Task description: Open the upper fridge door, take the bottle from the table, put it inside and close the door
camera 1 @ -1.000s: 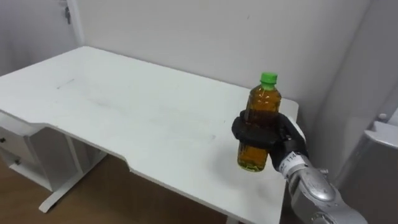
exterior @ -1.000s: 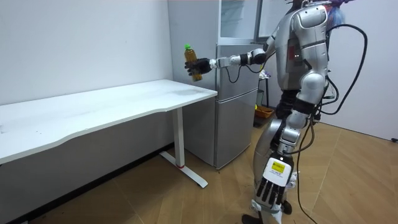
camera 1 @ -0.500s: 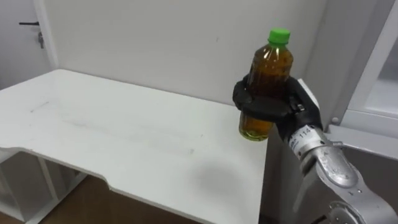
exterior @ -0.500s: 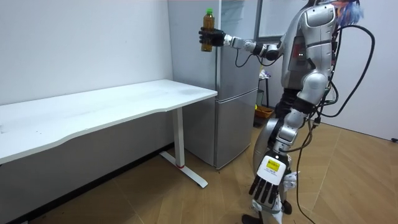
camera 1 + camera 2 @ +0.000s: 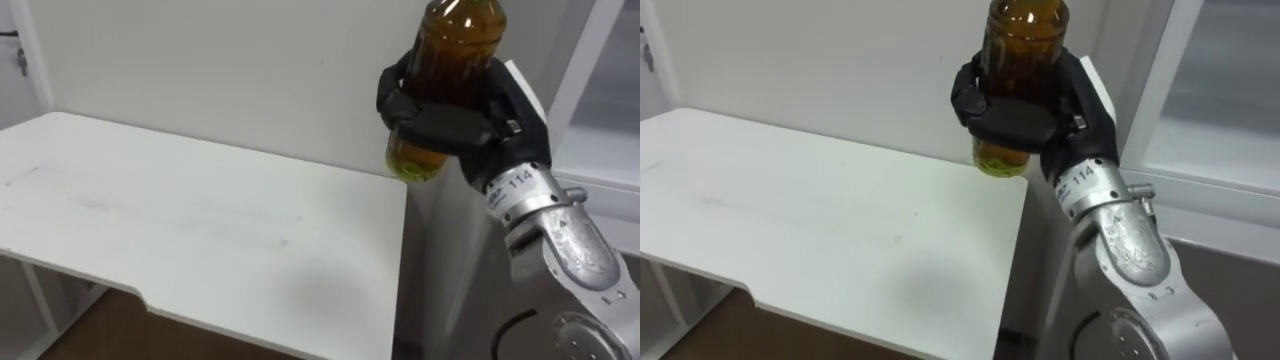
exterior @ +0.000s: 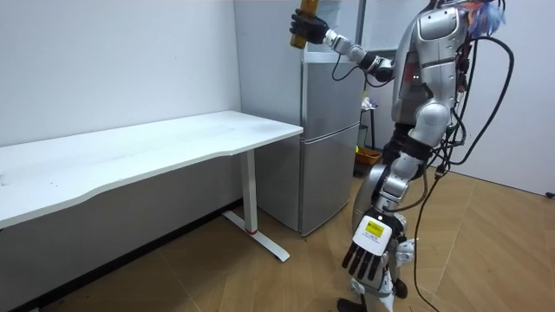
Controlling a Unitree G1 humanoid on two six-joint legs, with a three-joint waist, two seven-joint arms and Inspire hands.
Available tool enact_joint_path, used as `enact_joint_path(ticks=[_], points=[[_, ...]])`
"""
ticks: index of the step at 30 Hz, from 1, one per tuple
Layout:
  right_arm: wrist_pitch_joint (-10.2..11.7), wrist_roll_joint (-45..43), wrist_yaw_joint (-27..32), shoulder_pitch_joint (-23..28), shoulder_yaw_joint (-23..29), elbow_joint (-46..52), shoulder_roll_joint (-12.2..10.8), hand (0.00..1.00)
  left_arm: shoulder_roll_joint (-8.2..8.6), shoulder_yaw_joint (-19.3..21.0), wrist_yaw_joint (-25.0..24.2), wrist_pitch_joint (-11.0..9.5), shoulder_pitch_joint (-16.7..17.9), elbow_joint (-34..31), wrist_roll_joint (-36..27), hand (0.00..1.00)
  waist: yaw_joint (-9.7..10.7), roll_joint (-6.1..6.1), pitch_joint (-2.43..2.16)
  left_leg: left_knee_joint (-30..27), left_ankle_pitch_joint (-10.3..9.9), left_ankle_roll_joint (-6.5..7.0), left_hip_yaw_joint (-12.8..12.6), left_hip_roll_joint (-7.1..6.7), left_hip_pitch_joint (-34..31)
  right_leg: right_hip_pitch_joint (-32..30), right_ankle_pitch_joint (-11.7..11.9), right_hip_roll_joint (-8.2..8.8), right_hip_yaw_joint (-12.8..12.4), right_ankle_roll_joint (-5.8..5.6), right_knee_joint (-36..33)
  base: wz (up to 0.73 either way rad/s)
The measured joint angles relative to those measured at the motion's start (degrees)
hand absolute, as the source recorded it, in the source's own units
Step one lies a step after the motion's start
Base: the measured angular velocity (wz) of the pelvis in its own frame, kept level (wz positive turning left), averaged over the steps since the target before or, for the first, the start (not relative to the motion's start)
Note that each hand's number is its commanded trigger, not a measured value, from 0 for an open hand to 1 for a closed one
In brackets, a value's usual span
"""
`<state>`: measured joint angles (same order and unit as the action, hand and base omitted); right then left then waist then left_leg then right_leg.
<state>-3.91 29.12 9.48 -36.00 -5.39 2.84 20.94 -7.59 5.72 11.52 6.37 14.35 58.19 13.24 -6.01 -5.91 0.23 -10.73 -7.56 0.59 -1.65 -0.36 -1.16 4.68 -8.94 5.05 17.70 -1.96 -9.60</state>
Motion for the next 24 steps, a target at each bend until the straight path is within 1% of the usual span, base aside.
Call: enact_joint_path(ticks=[3,5,6,7,8,10,11,13,15,17,20,22,24], points=[[0.0,0.0,0.2,0.0,2.4,1.0,0.0,1.0,-0.1,0.6,0.0,0.0,0.2,0.0,-0.1,0.0,1.4,0.16,-0.17,0.1,0.0,-0.02,-0.5,0.03,0.3,0.0,0.0,-0.03,-0.3,0.0,0.0,-0.07],[0.0,0.4,0.6,0.0,3.8,1.7,0.5,1.0,-0.07,1.0,0.0,0.0,0.5,0.0,-0.1,0.0,1.9,0.26,-0.23,0.1,0.0,-0.04,-0.9,0.12,0.5,0.1,0.0,-0.08,-0.5,0.0,-0.1,-0.09],[0.0,1.2,1.1,0.0,4.4,2.5,1.5,1.0,-0.07,1.1,0.0,0.0,0.4,0.0,-0.1,0.0,2.4,0.33,-0.3,0.2,-0.1,-0.05,-1.0,0.14,0.5,0.1,0.0,-0.11,-0.6,0.01,-0.1,-0.06],[0.0,2.1,1.4,0.0,4.8,3.3,2.3,1.0,-0.08,1.3,0.0,-0.1,0.4,0.0,-0.1,0.0,2.7,0.43,-0.49,0.3,-0.1,-0.06,-1.2,0.19,0.6,0.1,0.0,-0.15,-1.0,0.01,-0.1,-0.08],[0.0,2.3,1.4,0.0,4.9,3.7,2.6,1.0,-0.08,1.4,0.0,-0.1,0.4,0.0,-0.1,0.0,2.7,0.5,-0.6,0.4,-0.1,-0.08,-1.5,0.26,0.8,0.1,0.0,-0.19,-1.2,0.01,-0.1,-0.12],[0.0,2.4,1.3,0.1,5.5,5.6,3.1,1.0,-0.08,1.6,0.0,-0.1,0.4,0.0,0.0,0.0,3.9,0.91,-1.06,0.4,-0.2,-0.18,-1.7,0.43,1.0,0.2,0.0,-0.37,-1.6,0.06,-0.1,-0.09],[0.0,2.4,1.2,0.1,5.7,6.1,3.1,1.0,-0.08,1.8,0.0,-0.1,0.4,0.0,0.0,0.0,4.2,0.98,-1.11,0.4,-0.2,-0.21,-1.8,0.51,1.1,0.2,0.0,-0.43,-1.8,0.07,-0.1,-0.15],[0.0,2.3,0.3,0.6,6.8,7.5,3.5,1.0,-0.08,2.6,0.0,-0.2,0.3,-0.1,-0.1,0.0,4.5,1.14,-1.17,0.5,-0.4,-0.44,-2.8,0.94,1.7,0.3,0.2,-0.75,-2.5,0.26,-0.1,-0.22],[0.0,2.2,0.3,1.4,7.8,8.4,4.6,1.0,-0.07,2.9,0.0,-0.2,0.1,-0.2,-0.2,0.0,4.6,1.11,-1.18,0.5,-0.5,-0.48,-3.1,1.07,1.9,0.3,0.2,-0.87,-3.3,0.3,-0.2,-0.12],[-0.1,2.2,0.3,2.1,8.8,9.1,5.1,1.0,-0.04,2.9,0.0,-0.2,0.1,-0.2,-0.1,0.0,4.9,1.1,-1.18,0.4,-0.5,-0.51,-3.5,1.21,2.0,0.2,0.3,-0.97,-3.5,0.48,-0.2,-0.12],[-0.4,2.3,0.3,3.8,9.9,10.0,5.6,1.0,-0.06,3.1,0.0,-0.5,0.3,-0.3,-0.1,0.0,5.7,0.85,-1.16,0.5,-0.6,-0.67,-4.3,1.53,2.4,0.2,0.4,-1.17,-3.8,0.6,-0.2,-0.13],[-0.6,2.4,0.3,4.9,11.2,10.0,6.5,1.0,-0.1,3.1,0.0,-0.7,0.5,-0.3,-0.1,0.0,6.5,0.49,-0.97,0.3,-0.6,-0.71,-4.4,1.68,2.4,0.2,0.4,-1.24,-3.7,0.72,-0.1,-0.03],[-0.6,2.8,0.6,6.2,12.8,10.0,6.8,1.0,-0.16,3.1,0.0,-1.2,0.6,-0.3,0.0,0.0,6.9,0.15,-0.99,0.3,-0.6,-0.72,-4.4,1.69,2.5,0.2,0.4,-1.26,-3.7,0.73,-0.1,0.0]])
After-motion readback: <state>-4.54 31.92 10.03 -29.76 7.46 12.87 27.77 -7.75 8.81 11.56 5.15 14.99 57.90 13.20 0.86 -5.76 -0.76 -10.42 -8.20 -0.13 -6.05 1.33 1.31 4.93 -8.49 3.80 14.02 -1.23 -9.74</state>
